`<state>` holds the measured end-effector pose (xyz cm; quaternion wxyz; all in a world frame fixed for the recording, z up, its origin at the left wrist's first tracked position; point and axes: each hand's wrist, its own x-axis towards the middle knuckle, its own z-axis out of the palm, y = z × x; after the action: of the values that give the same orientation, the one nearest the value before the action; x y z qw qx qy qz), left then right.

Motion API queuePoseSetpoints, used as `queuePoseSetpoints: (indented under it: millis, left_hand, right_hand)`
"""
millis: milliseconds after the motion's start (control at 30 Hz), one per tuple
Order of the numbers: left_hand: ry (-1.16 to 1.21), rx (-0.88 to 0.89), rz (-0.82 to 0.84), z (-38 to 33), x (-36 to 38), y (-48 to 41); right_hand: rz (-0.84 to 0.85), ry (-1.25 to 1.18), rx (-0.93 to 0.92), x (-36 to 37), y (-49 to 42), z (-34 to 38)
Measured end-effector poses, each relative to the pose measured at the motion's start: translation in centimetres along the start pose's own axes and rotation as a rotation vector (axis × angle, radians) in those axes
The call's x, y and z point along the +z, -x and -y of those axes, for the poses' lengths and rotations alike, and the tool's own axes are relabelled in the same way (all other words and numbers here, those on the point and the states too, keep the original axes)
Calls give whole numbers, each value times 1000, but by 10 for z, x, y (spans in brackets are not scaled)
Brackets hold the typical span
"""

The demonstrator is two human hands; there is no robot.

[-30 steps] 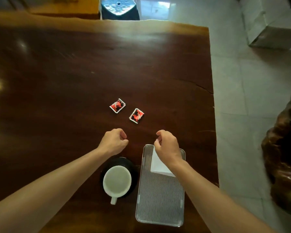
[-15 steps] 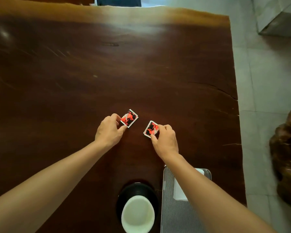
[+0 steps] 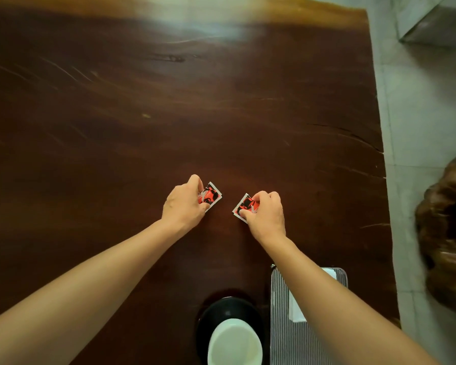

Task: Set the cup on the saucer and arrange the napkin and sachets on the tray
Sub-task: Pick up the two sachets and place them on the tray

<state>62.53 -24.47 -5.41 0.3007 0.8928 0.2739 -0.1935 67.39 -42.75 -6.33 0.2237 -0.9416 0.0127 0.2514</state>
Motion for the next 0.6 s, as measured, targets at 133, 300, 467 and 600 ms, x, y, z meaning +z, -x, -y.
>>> queuePoseSetpoints:
  millis: [133,300,467,600]
  left_hand:
    - [98,-19,101,10,-3,22]
    - [407,-131,197,3,-7,68]
    - [630,-217,368,-22,-16,120]
    - [745,-195,420,-39,-15,171]
  right_hand:
    - [135,-201,186,-5,12,-2]
    - [471,-765,340,-34,55,-11]
    - [518,-926,330,-66,103,-33]
    - [511,-1054,287,-91,141,-61]
